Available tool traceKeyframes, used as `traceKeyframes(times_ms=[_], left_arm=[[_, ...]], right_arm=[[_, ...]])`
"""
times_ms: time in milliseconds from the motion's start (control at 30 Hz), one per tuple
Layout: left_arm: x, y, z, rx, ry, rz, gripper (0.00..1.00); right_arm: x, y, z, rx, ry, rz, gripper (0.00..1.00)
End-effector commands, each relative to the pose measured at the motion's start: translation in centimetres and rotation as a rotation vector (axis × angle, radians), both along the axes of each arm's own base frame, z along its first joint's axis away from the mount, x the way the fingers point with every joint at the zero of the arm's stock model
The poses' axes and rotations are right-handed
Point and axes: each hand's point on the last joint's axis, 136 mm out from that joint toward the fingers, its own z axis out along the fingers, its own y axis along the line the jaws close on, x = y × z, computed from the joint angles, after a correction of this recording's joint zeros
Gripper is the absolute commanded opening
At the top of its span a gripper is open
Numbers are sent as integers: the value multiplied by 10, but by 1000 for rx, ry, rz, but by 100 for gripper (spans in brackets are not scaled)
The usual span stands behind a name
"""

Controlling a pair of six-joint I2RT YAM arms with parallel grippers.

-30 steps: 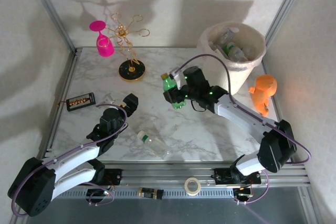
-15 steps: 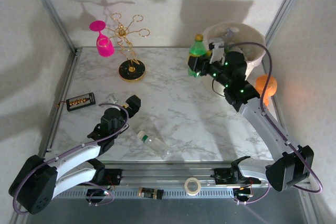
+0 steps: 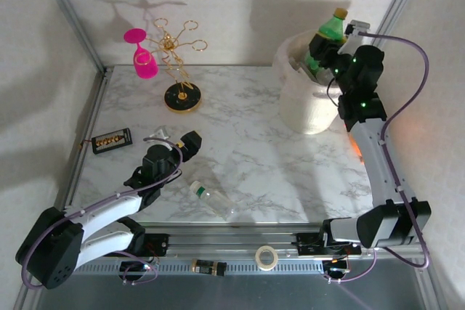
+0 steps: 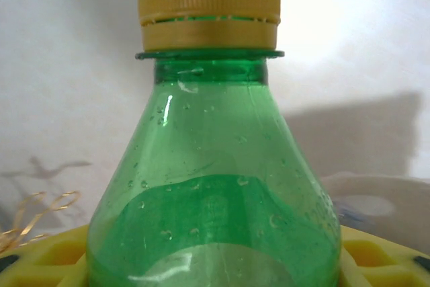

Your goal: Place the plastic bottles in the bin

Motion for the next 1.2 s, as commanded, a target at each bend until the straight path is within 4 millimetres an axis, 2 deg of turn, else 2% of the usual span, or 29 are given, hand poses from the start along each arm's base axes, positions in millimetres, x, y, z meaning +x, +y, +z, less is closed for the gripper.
traceKeyframes(times_ms=[0, 100, 267, 500, 667, 867, 1033, 1167], left_arm=[[2, -12, 12, 16, -22, -61, 100], [0, -14, 10, 23, -19, -74, 100], [-1, -20, 9, 14, -19, -87, 100], [0, -32, 10, 10, -14, -106, 100], [-1, -32, 12, 12, -14, -100, 100], [-3, -30, 13, 25, -11, -93, 100], [-4, -31, 17, 26, -9, -93, 100], [-5, -32, 19, 32, -1, -93, 100]], right_arm=[[14, -33, -13, -7, 64, -105, 31], [18, -53, -27, -19, 112, -148, 32], [24, -70, -54, -21, 196, -170, 34], [35, -72, -89, -24, 291, -166, 40], [37, -71, -101, -11, 309, -159, 50], [35, -74, -88, -20, 278, -175, 73], [30, -75, -62, -40, 232, -182, 85], [20, -73, -37, -46, 188, -176, 99]])
